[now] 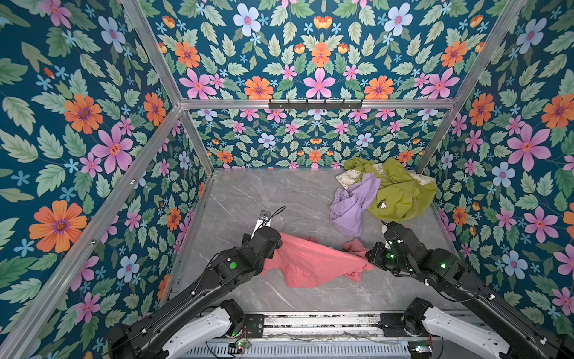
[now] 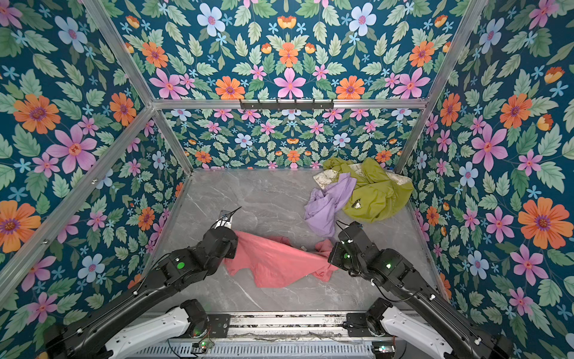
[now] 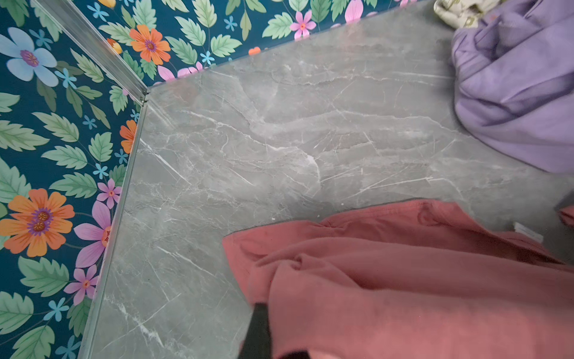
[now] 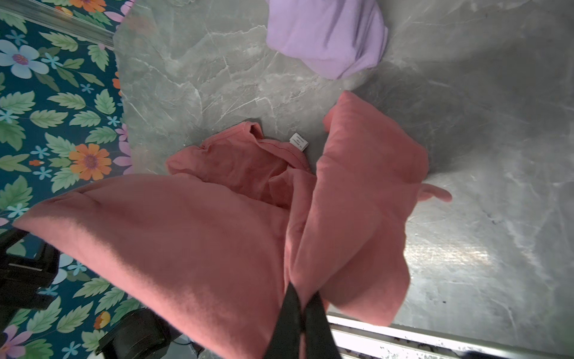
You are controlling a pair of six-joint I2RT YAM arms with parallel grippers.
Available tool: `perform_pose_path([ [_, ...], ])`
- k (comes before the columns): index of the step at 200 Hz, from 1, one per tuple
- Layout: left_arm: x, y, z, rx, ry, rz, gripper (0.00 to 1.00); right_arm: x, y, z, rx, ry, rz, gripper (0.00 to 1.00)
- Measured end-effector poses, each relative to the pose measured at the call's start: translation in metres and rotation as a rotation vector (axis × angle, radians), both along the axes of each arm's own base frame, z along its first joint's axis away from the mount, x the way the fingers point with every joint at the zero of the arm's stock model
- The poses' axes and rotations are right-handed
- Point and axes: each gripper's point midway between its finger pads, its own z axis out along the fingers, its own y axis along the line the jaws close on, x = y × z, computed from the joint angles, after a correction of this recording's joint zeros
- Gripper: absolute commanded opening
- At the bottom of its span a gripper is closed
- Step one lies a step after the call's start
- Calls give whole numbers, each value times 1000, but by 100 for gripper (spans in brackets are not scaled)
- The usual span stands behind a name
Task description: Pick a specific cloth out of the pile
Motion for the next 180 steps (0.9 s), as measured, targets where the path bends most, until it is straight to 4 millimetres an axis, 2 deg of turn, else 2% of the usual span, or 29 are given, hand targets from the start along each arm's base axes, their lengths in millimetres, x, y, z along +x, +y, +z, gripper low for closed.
perform_pose_path([
  [23, 10, -10, -13, 15, 17, -11, 0, 3, -2, -14, -46, 18, -5, 0],
  [55, 24, -20, -42, 42, 96, -22, 0, 12, -7, -25, -78, 26, -25, 0],
  [82, 39, -14, -68, 35, 207, -6, 0, 24, -15, -35, -65, 37, -76, 0],
  [119, 55, -5, -98, -23, 353, 15, 0, 31, -22, -54, -50, 58, -98, 0],
  [154, 62, -9, -116, -40, 437, -13, 0, 38, -34, -75, -34, 97, -144, 0],
  [180, 65, -12, -124, -37, 474, -31, 0, 45, -37, -82, -33, 117, -153, 0],
])
